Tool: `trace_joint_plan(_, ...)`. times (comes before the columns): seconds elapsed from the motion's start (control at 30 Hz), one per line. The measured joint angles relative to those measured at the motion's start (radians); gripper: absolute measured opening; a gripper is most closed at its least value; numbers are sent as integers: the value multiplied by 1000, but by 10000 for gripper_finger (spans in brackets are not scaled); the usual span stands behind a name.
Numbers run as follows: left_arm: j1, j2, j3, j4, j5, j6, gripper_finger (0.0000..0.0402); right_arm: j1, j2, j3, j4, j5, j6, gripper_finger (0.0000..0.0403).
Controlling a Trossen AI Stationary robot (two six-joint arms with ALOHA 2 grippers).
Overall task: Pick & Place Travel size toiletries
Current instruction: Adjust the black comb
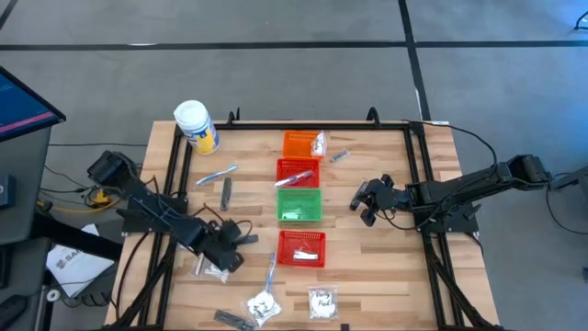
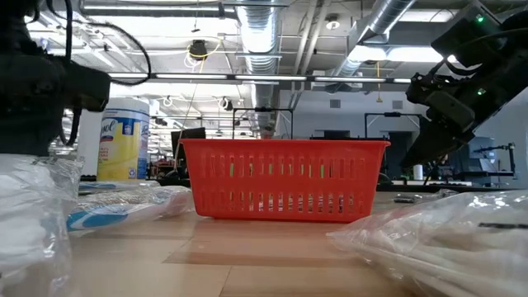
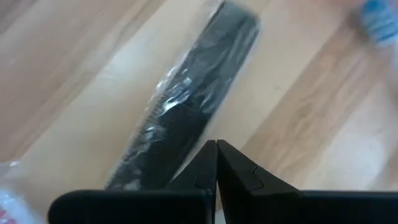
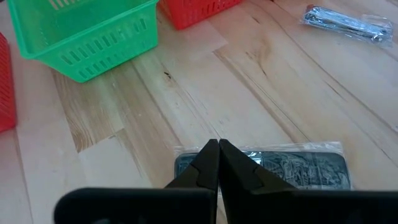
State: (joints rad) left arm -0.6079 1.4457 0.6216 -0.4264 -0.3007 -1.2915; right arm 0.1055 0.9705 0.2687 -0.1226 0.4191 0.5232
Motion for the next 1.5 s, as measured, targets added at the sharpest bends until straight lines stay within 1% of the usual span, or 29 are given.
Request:
trace_joint_plan(0.23,-33,-85,1,28,7,3,0,0,0,0,0,0,0,1)
trace_joint_plan(0.3,-50,-100,2,85,40,3,0,0,0,0,0,0,0,1)
trace_joint_plan(0.4,-78,-102,2,205,62,16,0,0,0,0,0,0,0,1)
trace_joint_plan(0.5,-102,-93,3,343,65,47,0,0,0,0,1,0,0,1)
trace_joint_plan(0.63,-139,-91,5,437,72,48,7,0,0,0,3,0,0,1)
trace_joint_plan(0.73,-156,-91,5,432,92,-5,24,0,0,0,4,0,0,1)
trace_joint_plan(1.0,-193,-91,5,433,102,-99,95,0,0,0,4,0,0,1)
trace_joint_plan(1.1,-203,-75,5,440,103,-126,113,0,0,0,4,0,0,1)
trace_joint_plan(1.17,-213,-54,5,462,125,-141,119,0,0,0,4,0,0,1)
trace_joint_plan(1.23,-220,-19,5,518,163,-154,118,0,0,0,4,0,0,1)
trace_joint_plan(1.33,-239,48,4,642,225,-172,100,0,0,0,4,0,0,1)
trace_joint_plan(1.4,-253,95,5,726,264,-207,78,0,0,0,4,0,0,1)
trace_joint_plan(1.5,-281,157,18,767,309,-279,31,0,0,0,4,0,1,1)
